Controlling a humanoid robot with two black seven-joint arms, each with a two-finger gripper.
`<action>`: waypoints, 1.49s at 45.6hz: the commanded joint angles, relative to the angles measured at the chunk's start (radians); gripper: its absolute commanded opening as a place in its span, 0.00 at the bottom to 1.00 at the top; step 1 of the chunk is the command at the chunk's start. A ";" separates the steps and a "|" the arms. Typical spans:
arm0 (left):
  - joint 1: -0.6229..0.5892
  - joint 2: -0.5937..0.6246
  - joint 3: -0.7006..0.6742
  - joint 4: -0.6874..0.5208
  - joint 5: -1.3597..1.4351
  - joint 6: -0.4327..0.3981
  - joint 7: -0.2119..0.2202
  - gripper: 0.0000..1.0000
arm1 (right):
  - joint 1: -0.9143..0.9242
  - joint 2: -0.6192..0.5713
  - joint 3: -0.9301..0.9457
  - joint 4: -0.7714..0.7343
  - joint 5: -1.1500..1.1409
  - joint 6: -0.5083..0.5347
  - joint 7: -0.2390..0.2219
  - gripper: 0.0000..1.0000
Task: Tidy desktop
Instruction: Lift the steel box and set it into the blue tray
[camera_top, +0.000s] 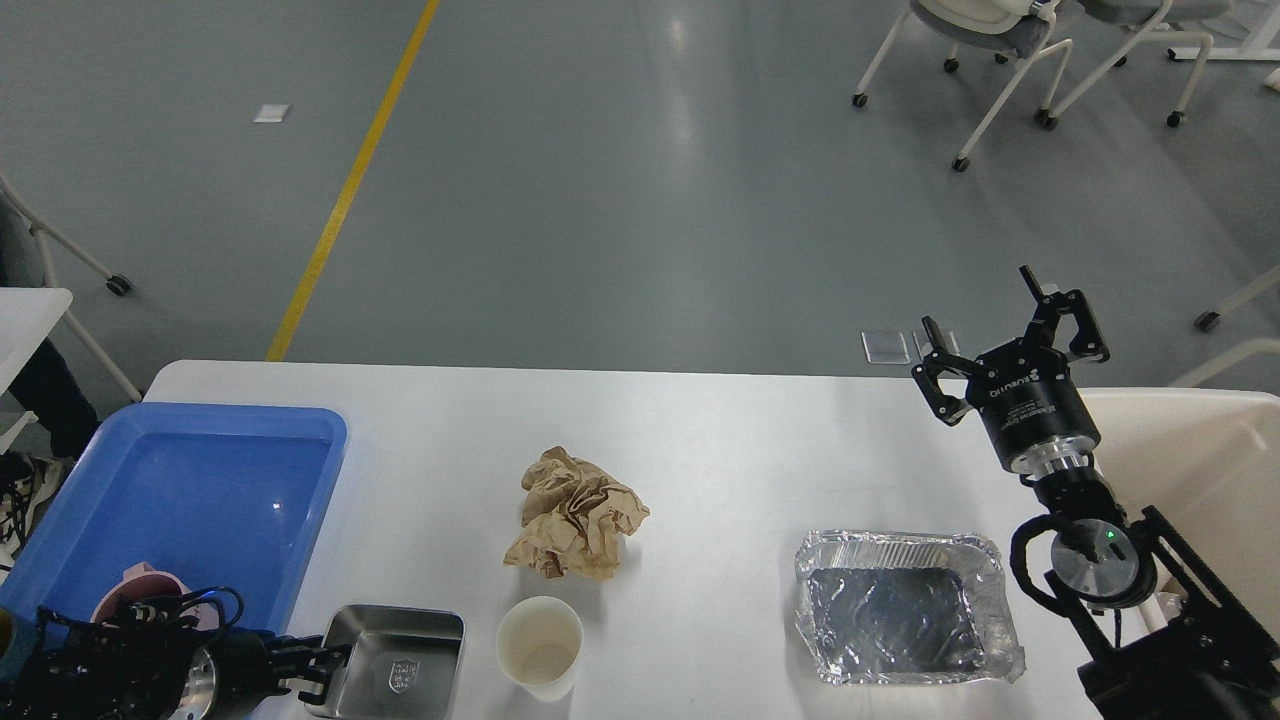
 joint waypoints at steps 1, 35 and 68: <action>0.001 -0.004 -0.011 0.000 0.005 0.003 -0.001 0.00 | 0.000 0.001 0.002 0.001 0.000 0.000 0.001 1.00; -0.042 0.235 -0.431 -0.167 -0.180 -0.326 -0.006 0.00 | 0.000 -0.016 0.002 0.001 0.000 -0.003 0.001 1.00; -0.145 0.064 -0.520 0.308 -0.265 -0.313 0.000 0.02 | -0.003 -0.016 0.003 0.001 0.000 0.000 0.001 1.00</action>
